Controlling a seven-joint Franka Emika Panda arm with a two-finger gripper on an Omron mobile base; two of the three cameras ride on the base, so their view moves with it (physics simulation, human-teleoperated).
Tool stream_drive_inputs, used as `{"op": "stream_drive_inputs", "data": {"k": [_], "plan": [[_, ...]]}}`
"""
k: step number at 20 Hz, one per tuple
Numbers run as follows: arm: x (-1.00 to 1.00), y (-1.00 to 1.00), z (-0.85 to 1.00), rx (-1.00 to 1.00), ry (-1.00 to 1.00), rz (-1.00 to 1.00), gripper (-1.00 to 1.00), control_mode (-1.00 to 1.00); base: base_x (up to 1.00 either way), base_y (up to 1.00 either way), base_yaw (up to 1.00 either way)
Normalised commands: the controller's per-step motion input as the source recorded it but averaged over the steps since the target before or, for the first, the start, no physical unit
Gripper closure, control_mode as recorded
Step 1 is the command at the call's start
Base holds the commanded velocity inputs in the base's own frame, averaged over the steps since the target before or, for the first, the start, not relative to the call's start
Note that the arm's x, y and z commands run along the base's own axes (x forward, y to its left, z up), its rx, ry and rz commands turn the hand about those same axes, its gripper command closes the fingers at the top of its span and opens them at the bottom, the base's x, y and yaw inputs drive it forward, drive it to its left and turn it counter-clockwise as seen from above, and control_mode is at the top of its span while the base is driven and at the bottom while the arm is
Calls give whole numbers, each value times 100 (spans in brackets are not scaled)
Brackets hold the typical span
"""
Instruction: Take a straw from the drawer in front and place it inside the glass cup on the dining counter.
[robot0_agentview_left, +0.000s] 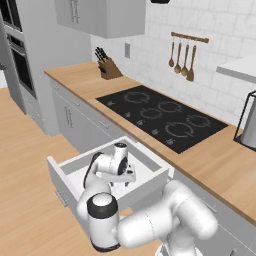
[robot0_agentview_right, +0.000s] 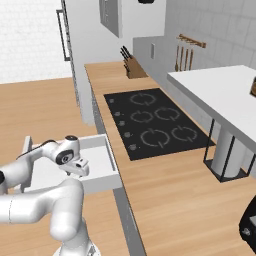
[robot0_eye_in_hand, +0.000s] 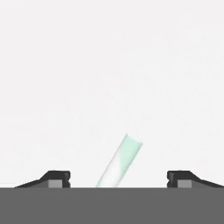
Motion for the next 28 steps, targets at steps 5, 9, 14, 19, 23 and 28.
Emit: {"op": "stream_drive_inputs", "data": {"k": [5,9,14,19,23,28], "plan": [[0,3,-49,0,0,0,100,-100,0,0,0],[0,1,-32,0,0,0,100,-100,0,0,0],[0,10,-5,0,0,0,100,-100,0,0,0],[0,19,4,1,0,0,100,-100,0,0,0],[0,21,49,3,-8,0,100,-100,0,0,0],[0,10,100,4,-19,0,100,-100,0,0,0]]}}
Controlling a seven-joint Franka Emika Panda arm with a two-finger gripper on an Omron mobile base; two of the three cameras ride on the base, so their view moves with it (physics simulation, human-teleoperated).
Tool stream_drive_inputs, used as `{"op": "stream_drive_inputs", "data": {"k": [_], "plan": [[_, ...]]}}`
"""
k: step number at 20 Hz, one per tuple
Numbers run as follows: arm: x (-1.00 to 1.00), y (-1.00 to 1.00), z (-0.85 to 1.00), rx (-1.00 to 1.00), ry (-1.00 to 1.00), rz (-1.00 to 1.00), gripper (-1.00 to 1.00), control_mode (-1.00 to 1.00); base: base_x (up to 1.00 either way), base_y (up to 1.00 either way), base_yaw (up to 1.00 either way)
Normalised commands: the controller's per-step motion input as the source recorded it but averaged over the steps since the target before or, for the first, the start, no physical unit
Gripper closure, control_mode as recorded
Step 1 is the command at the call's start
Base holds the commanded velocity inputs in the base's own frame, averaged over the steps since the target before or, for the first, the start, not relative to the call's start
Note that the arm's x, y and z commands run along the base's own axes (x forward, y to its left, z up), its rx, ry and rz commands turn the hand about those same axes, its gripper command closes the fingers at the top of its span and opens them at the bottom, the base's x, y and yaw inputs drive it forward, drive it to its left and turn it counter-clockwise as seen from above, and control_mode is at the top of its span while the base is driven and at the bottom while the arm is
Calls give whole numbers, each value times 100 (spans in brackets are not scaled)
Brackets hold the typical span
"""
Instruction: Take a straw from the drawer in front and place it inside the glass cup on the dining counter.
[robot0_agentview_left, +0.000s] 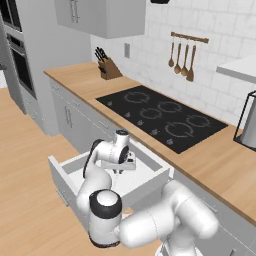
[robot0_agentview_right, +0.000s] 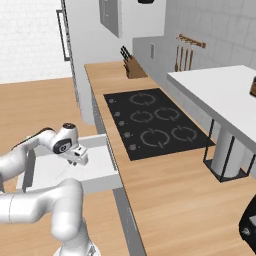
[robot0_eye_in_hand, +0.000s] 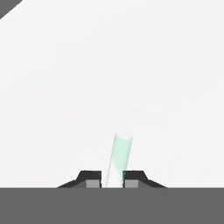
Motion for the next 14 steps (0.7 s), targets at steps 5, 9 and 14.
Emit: {"op": "stream_drive_inputs", "data": {"k": [5,9,14], "plan": [[0,0,100,7,-15,-1,100,-100,0,0,0],[-4,0,100,9,-11,0,100,-100,0,0,0],[-22,0,100,7,-8,0,100,-100,0,0,0]]}}
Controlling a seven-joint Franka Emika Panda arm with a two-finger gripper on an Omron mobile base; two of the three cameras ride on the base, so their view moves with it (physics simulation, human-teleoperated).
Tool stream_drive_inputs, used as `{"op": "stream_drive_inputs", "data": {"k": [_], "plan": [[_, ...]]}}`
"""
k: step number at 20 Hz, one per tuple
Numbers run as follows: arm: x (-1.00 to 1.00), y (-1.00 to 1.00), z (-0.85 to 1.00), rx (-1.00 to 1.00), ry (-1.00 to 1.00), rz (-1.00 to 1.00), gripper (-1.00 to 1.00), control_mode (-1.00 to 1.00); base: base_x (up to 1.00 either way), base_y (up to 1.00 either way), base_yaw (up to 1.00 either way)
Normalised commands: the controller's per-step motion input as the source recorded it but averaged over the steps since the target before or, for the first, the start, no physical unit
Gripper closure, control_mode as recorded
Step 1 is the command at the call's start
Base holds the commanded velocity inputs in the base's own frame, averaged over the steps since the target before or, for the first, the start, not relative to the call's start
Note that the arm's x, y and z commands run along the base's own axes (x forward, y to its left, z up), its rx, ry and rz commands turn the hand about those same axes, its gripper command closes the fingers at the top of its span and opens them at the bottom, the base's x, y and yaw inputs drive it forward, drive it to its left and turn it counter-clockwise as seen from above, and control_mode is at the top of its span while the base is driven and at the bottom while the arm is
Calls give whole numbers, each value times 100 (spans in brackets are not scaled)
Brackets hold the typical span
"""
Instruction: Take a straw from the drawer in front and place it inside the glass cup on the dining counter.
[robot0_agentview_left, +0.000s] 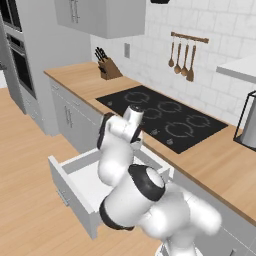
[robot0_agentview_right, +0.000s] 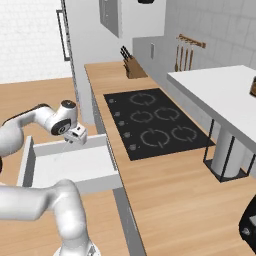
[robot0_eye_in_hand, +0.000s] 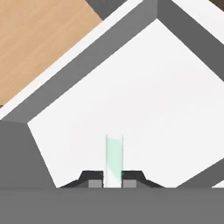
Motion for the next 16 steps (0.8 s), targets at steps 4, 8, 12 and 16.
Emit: {"op": "stream_drive_inputs", "data": {"k": [4,8,12,16], "plan": [[-47,-8,100,1,-10,0,100,-100,0,0,0],[-45,-19,100,0,-13,0,100,-100,0,0,0],[-50,-41,100,-5,-21,0,100,-100,0,0,0],[-51,-61,100,-10,-19,0,100,-100,0,0,0]]}}
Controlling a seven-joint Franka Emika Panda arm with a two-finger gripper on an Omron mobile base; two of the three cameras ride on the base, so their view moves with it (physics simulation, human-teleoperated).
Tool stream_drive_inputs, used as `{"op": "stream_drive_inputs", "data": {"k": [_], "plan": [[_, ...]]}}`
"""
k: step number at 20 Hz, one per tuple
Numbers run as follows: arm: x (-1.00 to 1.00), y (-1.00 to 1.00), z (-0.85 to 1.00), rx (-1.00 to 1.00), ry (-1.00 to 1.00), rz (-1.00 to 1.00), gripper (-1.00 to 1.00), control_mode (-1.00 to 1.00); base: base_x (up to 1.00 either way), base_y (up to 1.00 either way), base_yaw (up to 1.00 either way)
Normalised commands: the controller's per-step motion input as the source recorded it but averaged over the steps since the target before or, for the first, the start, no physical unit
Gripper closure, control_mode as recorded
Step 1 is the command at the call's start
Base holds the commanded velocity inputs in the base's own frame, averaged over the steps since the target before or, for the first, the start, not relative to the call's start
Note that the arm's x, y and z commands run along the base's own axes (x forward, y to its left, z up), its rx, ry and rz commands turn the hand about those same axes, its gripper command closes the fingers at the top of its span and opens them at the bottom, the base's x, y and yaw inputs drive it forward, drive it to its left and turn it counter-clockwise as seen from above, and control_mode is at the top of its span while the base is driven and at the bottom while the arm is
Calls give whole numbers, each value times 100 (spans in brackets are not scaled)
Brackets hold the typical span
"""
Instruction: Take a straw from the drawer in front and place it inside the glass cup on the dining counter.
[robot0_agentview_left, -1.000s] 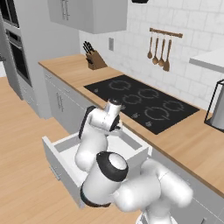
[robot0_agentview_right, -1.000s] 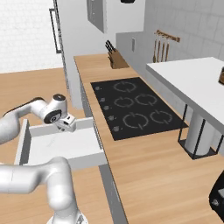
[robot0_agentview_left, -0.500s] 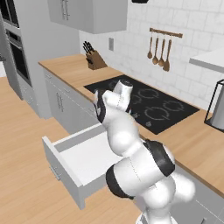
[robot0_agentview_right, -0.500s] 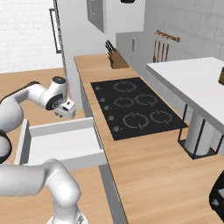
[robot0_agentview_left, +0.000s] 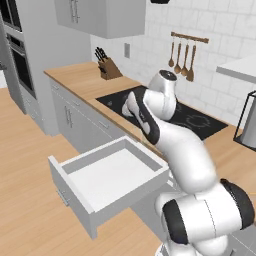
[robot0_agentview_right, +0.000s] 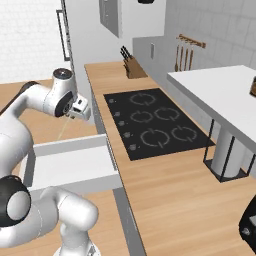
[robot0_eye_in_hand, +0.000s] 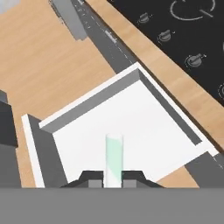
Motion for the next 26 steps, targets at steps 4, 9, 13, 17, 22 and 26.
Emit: {"op": "stream_drive_inputs", "data": {"k": [4,9,13,17,22,26], "plan": [[-13,-69,100,-8,-8,0,100,-100,0,0,0],[-4,-72,69,-7,0,0,100,-100,0,0,0],[-7,-59,3,-12,0,0,100,-100,0,0,0],[-16,-46,0,-12,-3,0,100,-100,0,0,0],[-7,-6,-2,-8,-1,0,100,-100,0,0,0],[-12,0,0,-1,0,0,100,100,-75,0,0]]}}
